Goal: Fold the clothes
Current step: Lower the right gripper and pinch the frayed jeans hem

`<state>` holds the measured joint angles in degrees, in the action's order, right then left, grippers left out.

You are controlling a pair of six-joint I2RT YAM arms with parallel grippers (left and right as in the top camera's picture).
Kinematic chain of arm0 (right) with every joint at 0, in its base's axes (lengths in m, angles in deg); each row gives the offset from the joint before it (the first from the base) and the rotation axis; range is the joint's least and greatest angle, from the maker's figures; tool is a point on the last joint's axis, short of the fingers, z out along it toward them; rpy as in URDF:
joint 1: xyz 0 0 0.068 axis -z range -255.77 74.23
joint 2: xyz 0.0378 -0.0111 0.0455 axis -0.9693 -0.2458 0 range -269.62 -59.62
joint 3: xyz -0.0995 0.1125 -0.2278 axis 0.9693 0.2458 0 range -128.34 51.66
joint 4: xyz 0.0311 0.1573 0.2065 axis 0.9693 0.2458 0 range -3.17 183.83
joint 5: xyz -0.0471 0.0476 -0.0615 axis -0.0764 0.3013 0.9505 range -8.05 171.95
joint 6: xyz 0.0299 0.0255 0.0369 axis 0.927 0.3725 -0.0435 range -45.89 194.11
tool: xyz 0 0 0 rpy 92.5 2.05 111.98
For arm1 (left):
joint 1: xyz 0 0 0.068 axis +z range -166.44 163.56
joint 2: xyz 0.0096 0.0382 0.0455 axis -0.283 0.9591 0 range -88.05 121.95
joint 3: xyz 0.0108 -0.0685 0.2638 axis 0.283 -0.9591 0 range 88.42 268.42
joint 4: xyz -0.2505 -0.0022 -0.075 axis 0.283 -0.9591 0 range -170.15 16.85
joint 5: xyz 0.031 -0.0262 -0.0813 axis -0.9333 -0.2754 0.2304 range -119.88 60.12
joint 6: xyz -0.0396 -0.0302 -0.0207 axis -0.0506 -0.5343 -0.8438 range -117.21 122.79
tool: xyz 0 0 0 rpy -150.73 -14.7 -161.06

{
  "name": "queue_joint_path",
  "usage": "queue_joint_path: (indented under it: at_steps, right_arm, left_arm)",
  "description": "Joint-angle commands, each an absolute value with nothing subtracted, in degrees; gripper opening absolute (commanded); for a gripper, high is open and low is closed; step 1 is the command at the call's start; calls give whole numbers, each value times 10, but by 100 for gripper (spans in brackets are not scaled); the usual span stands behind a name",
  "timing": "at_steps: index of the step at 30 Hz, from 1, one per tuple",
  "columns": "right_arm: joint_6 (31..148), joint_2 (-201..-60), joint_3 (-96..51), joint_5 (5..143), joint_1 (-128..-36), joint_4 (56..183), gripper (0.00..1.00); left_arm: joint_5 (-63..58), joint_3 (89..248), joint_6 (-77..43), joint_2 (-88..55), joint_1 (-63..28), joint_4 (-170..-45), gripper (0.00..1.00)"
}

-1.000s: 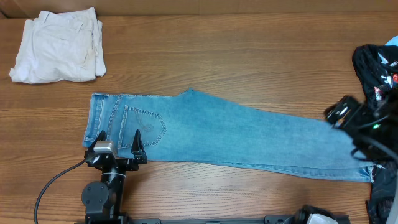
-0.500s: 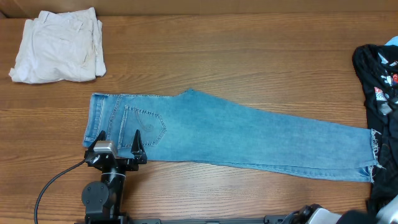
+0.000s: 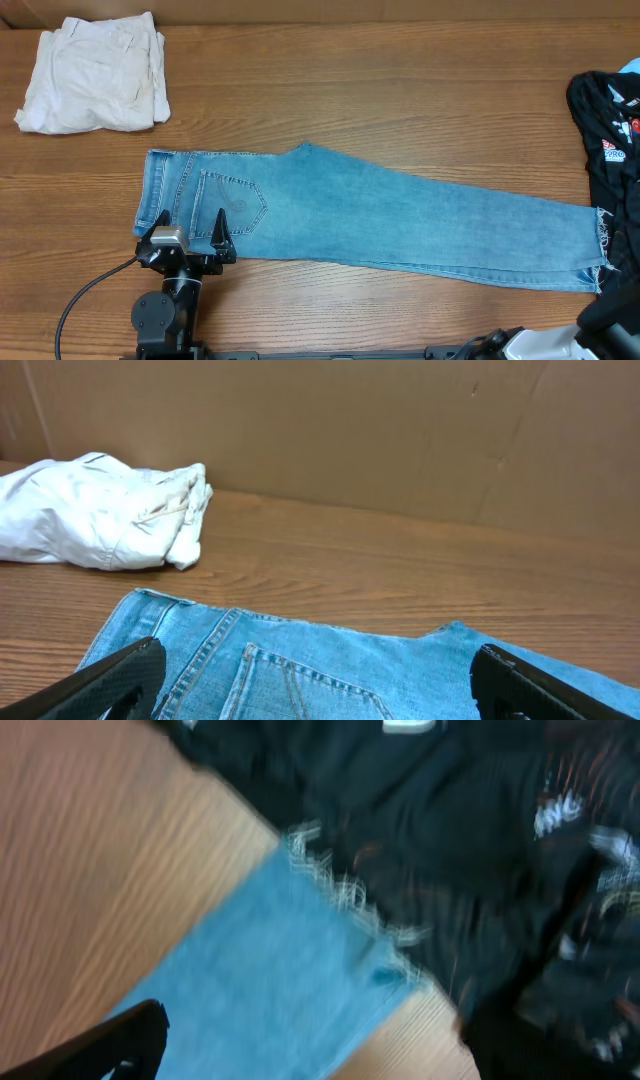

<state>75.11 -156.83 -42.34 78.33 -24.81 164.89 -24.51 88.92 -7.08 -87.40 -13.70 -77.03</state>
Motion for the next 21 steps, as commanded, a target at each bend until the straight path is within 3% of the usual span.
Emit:
queue_joint_path:
  at_steps: [1, 15, 21]
  right_arm:
    - [736, -1589, -424, 784, -250, 1622, 100]
    - [589, -1607, -360, 814, -279, 1593, 100]
    - [589, -1607, -283, 865, -306, 1547, 100]
  left_arm:
    - [-245, 887, -60, -877, -135, -770, 100]
    - [-245, 887, -60, -877, -135, -770, 100]
    - [-245, 887, -60, -878, -135, -770, 100]
